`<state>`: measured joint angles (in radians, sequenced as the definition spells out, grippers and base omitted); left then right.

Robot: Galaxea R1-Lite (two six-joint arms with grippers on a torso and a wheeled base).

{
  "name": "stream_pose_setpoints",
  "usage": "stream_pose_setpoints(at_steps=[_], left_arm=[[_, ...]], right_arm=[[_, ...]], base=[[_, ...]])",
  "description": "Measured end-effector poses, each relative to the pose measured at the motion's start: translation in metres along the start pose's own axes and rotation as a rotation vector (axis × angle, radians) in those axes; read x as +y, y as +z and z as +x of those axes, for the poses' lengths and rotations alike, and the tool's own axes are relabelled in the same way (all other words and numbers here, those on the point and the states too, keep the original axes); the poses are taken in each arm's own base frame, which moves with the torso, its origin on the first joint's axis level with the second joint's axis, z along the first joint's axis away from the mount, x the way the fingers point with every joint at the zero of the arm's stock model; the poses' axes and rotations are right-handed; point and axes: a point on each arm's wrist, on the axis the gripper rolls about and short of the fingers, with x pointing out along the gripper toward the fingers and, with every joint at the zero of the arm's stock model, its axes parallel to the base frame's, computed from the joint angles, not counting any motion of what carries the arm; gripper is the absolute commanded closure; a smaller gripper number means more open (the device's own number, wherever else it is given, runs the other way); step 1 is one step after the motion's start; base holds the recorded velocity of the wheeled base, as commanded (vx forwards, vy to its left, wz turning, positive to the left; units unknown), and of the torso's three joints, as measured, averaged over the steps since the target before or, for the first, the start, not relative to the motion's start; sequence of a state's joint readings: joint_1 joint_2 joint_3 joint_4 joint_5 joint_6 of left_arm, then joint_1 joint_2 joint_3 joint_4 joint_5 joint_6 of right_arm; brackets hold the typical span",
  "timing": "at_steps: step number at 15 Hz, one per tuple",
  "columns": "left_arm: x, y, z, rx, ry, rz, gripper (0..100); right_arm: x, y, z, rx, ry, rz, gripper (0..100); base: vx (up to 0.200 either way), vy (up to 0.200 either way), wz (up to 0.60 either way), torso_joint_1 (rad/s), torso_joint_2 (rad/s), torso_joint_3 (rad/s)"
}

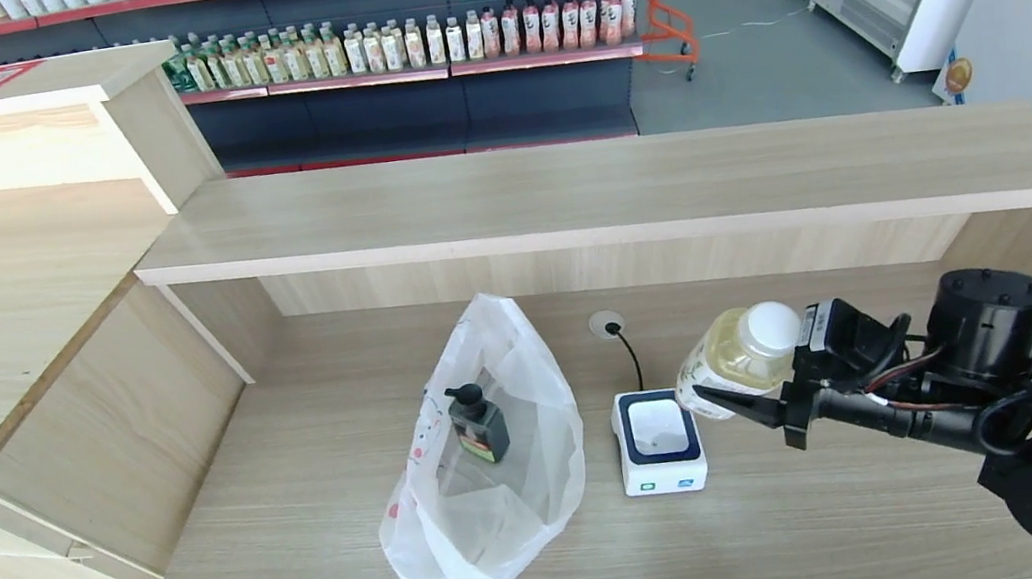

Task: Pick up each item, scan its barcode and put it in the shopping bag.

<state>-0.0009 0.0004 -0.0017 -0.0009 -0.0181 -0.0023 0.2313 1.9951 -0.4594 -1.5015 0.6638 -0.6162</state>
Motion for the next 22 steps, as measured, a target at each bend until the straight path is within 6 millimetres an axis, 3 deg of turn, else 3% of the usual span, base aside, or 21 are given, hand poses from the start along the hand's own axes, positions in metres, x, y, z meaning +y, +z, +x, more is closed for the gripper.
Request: stream_pose_setpoints(at_steps=[12,22], left_arm=[[0.0,0.0,0.0,0.0,0.0,0.0,0],[0.0,0.0,0.0,0.0,0.0,0.0,0]], right_arm=[[-0.009,-0.071,0.033,-0.065,0.103,-0.093,100],[-0.007,-0.095,0.082,-0.163,0.147,-0.144,100]], base=[[0.0,0.0,0.0,0.0,0.0,0.0],[0.0,0.0,0.0,0.0,0.0,0.0]])
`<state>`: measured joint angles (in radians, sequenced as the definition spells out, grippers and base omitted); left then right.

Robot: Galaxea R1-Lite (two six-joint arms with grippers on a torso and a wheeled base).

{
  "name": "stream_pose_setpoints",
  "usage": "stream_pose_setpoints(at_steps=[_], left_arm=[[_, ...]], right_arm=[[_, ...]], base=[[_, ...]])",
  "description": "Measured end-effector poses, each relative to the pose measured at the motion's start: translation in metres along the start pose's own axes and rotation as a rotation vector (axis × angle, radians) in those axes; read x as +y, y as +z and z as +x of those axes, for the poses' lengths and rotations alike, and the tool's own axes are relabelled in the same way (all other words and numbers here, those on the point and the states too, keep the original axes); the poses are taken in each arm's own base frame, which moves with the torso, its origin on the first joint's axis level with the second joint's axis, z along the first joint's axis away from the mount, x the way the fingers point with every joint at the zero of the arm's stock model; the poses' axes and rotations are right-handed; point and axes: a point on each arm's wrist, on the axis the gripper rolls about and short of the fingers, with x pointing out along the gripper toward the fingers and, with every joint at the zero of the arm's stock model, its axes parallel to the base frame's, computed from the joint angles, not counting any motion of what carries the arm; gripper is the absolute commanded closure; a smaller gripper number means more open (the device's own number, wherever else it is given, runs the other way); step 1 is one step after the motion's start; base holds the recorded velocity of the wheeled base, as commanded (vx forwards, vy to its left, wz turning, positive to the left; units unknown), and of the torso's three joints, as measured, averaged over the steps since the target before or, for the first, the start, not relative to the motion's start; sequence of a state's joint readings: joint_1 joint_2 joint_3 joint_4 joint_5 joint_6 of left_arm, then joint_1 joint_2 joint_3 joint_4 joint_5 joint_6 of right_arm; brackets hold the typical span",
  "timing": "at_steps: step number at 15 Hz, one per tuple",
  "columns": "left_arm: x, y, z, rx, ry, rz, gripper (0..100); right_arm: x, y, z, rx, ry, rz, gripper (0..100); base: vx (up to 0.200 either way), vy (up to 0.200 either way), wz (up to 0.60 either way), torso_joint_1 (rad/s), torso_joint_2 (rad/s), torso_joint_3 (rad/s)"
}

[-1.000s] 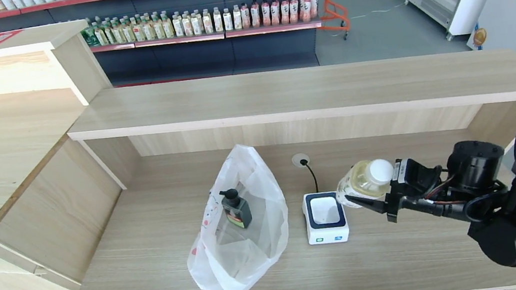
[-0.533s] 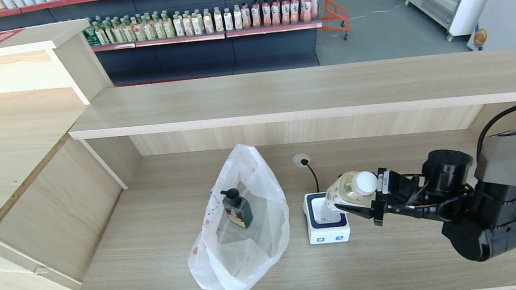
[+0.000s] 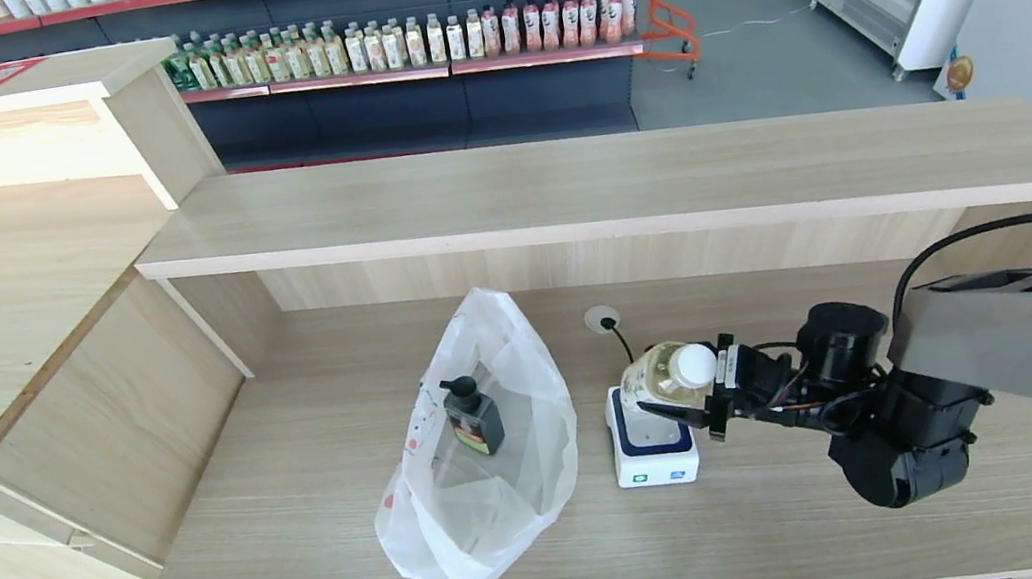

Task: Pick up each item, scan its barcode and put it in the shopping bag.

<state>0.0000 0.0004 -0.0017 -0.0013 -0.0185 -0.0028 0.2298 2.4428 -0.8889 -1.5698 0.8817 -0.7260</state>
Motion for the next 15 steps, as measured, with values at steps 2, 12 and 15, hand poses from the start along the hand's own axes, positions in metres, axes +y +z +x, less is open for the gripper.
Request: stream_pose_setpoints(at_steps=[2,12,15], left_arm=[[0.0,0.0,0.0,0.0,0.0,0.0,0],[0.0,0.0,0.0,0.0,0.0,0.0,0],[0.0,0.0,0.0,0.0,0.0,0.0,0]], right_arm=[[-0.0003,-0.0038,0.0053,-0.01,-0.001,-0.013,100],[0.0029,-0.0111,0.0053,-0.001,0.0,-0.045,100],[0.0028,-0.011,0.0046,0.001,0.0,-0.043,100]], base=[[0.0,0.0,0.0,0.0,0.0,0.0],[0.0,0.0,0.0,0.0,0.0,0.0],[0.0,0.0,0.0,0.0,0.0,0.0]])
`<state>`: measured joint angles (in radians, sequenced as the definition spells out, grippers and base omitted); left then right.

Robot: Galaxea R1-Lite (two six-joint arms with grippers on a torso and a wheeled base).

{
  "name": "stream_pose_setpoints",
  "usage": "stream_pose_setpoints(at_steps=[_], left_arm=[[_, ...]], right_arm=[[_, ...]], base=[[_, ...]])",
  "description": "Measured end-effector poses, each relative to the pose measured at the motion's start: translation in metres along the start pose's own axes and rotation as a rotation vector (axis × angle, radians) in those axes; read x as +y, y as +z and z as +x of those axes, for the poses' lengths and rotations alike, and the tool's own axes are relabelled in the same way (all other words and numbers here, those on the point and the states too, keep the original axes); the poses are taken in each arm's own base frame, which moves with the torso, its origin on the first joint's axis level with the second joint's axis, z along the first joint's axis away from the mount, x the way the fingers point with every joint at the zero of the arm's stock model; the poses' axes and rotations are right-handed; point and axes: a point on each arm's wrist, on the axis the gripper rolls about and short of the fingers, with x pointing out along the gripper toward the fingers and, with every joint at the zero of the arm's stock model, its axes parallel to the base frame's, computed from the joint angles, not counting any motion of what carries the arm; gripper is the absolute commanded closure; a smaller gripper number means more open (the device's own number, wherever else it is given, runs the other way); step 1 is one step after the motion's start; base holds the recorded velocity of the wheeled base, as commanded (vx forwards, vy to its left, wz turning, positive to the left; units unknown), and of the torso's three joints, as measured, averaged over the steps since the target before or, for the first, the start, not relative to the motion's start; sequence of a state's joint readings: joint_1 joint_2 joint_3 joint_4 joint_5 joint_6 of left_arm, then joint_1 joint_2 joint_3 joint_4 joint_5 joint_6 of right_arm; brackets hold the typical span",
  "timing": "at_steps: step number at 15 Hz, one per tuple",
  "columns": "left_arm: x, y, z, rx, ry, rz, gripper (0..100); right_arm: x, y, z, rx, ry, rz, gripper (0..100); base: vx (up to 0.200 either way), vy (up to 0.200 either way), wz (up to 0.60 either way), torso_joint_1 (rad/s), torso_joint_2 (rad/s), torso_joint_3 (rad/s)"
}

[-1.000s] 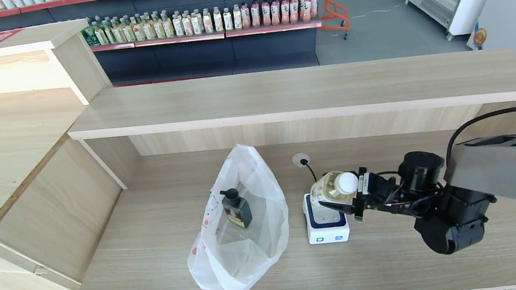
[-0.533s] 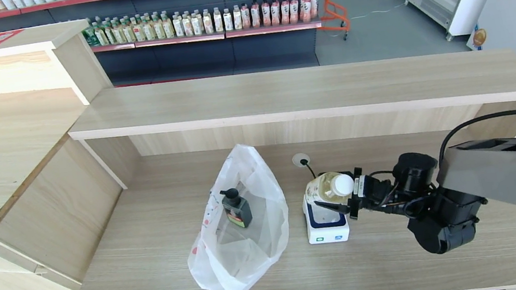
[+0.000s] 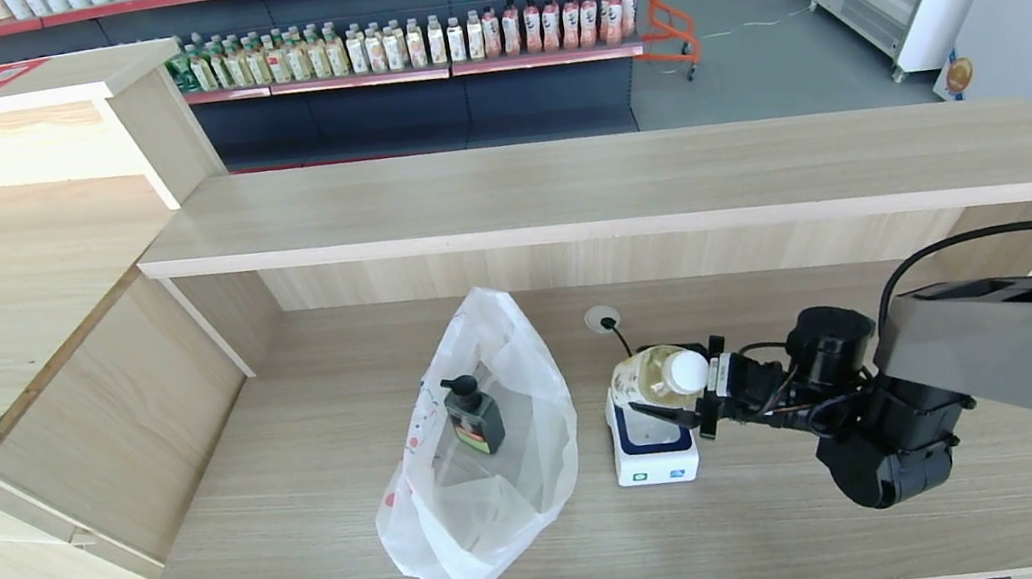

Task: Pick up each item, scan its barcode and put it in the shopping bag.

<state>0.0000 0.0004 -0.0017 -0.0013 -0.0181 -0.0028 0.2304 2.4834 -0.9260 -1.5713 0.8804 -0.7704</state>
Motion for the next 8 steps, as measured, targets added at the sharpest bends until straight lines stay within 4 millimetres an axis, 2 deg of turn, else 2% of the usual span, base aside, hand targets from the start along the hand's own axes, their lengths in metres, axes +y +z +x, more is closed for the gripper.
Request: stream_pose_setpoints(at_steps=[2,4,6,8], left_arm=[[0.0,0.0,0.0,0.0,0.0,0.0,0],[0.0,0.0,0.0,0.0,0.0,0.0,0],[0.0,0.0,0.0,0.0,0.0,0.0,0],[0.0,0.0,0.0,0.0,0.0,0.0,0]], right_arm=[[-0.003,0.003,-0.003,0.003,-0.005,0.019,100],[-0.013,0.015,-0.01,0.007,-0.024,0.121,100],[-0.025,0.041,-0.024,0.038,-0.077,0.316,100],[-0.03,0.067,-0.04,0.143,-0.164,0.575,100]], base=[[0.0,0.0,0.0,0.0,0.0,0.0],[0.0,0.0,0.0,0.0,0.0,0.0],[0.0,0.0,0.0,0.0,0.0,0.0],[0.0,0.0,0.0,0.0,0.0,0.0]])
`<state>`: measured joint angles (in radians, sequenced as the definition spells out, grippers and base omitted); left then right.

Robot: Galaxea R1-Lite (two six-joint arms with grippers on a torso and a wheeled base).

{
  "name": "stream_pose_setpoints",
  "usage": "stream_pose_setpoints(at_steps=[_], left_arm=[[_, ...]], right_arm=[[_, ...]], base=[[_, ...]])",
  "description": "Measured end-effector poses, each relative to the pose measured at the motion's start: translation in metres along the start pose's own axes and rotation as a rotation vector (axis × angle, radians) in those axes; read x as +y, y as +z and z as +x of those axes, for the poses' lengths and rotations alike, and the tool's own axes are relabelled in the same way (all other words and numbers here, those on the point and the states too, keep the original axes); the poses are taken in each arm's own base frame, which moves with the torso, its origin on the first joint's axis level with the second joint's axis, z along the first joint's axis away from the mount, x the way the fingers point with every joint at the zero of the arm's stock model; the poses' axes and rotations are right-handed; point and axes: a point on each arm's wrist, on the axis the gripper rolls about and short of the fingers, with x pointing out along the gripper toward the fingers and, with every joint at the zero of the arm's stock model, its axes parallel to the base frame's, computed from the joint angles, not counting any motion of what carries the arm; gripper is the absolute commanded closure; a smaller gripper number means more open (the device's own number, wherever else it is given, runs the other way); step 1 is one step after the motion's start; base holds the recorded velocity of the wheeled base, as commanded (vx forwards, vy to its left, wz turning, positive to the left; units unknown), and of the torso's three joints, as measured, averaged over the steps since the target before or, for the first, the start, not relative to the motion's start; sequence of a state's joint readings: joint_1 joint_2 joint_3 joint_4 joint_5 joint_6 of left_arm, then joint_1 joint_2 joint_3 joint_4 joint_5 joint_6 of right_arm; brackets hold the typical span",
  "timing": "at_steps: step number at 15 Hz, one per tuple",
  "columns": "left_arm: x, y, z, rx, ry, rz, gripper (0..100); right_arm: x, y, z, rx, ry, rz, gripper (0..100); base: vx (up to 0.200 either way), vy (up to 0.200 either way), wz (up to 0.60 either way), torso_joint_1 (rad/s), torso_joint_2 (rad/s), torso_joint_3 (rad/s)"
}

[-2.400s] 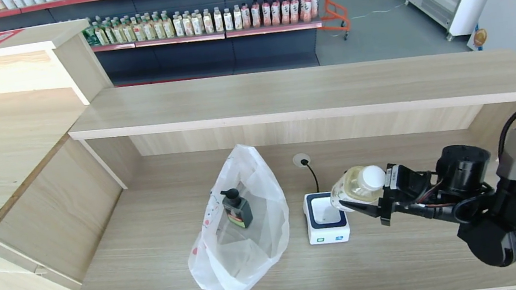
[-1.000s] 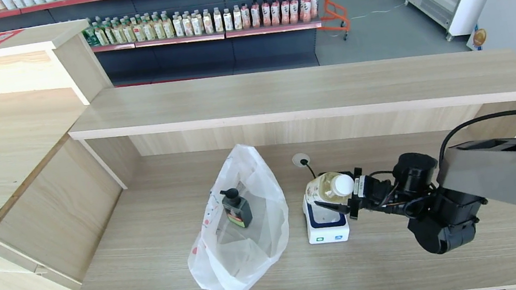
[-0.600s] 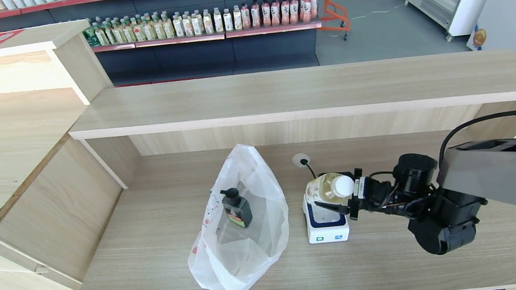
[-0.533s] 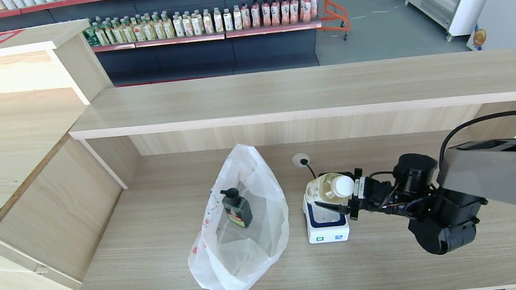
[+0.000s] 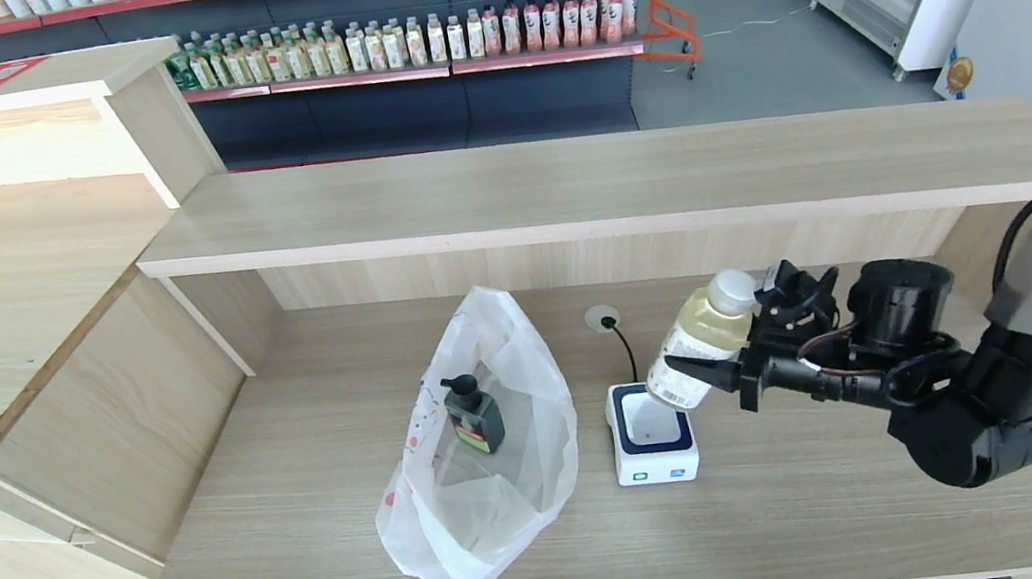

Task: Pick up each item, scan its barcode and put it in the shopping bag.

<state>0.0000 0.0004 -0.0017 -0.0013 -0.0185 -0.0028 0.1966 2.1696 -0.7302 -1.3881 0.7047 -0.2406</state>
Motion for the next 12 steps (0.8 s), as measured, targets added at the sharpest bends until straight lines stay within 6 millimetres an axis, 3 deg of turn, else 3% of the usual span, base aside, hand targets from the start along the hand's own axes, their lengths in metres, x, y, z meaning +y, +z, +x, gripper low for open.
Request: stream_pose_setpoints(at_steps=[2,5,8,12], left_arm=[[0.0,0.0,0.0,0.0,0.0,0.0,0],[0.0,0.0,0.0,0.0,0.0,0.0,0],[0.0,0.0,0.0,0.0,0.0,0.0,0],[0.0,0.0,0.0,0.0,0.0,0.0,0]], right_arm=[[0.009,0.014,-0.014,0.136,-0.082,0.275,100],[0.019,0.041,-0.006,0.098,-0.074,0.351,100],[0.026,0.054,0.03,0.037,-0.023,0.324,100],[0.03,0.041,0.09,-0.008,0.042,0.278,100]], base=[[0.0,0.0,0.0,0.0,0.0,0.0],[0.0,0.0,0.0,0.0,0.0,0.0],[0.0,0.0,0.0,0.0,0.0,0.0],[0.0,0.0,0.0,0.0,0.0,0.0]])
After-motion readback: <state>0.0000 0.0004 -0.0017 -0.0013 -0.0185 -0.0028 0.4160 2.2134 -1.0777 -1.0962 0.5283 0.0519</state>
